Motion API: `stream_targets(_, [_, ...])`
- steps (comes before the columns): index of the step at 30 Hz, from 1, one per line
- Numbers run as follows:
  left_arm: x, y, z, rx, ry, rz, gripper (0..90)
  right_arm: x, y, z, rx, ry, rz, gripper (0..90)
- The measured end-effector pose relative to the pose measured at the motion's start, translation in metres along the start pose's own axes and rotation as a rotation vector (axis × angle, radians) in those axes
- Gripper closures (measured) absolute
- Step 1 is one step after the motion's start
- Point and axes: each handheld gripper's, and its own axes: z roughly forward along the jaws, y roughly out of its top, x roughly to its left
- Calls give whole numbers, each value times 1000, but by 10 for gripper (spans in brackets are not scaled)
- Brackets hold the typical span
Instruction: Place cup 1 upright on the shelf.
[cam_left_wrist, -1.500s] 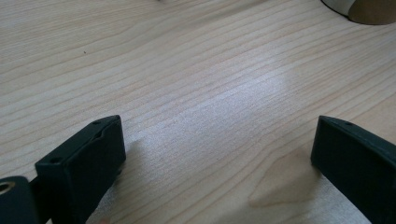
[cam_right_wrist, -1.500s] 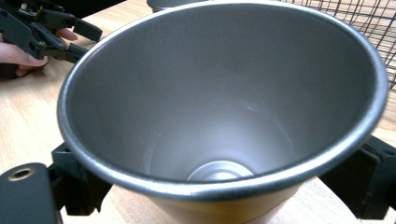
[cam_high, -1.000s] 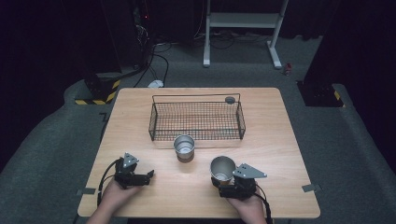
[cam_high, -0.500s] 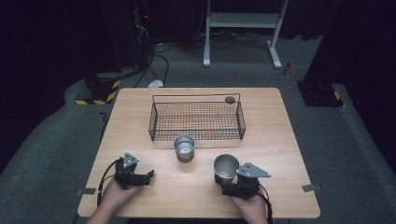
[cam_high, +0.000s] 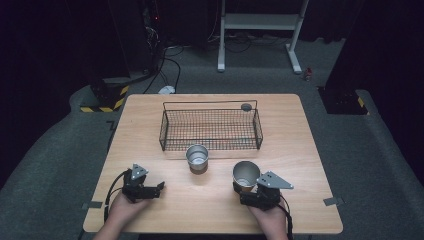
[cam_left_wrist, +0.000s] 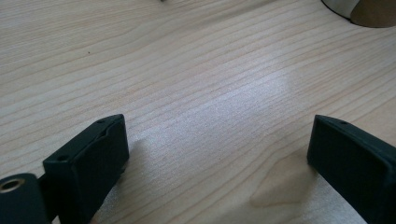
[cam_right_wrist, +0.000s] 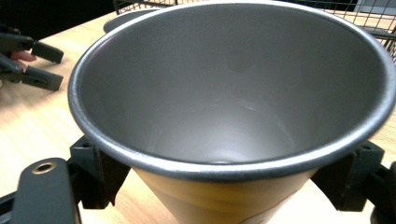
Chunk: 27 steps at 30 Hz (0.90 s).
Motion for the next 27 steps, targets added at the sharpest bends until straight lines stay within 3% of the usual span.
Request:
stream_targets(7, [-1, 0, 0, -4, 4, -3, 58, -3, 3, 2, 0, -34, 7, 161])
stream_targets(10, [-1, 0, 0, -4, 4, -4, 59, -5, 7, 7, 20, -51, -17, 161])
stream_targets(27, [-1, -1, -1, -4, 24, -5, 67, -13, 35, 15, -24, -92, 1, 162])
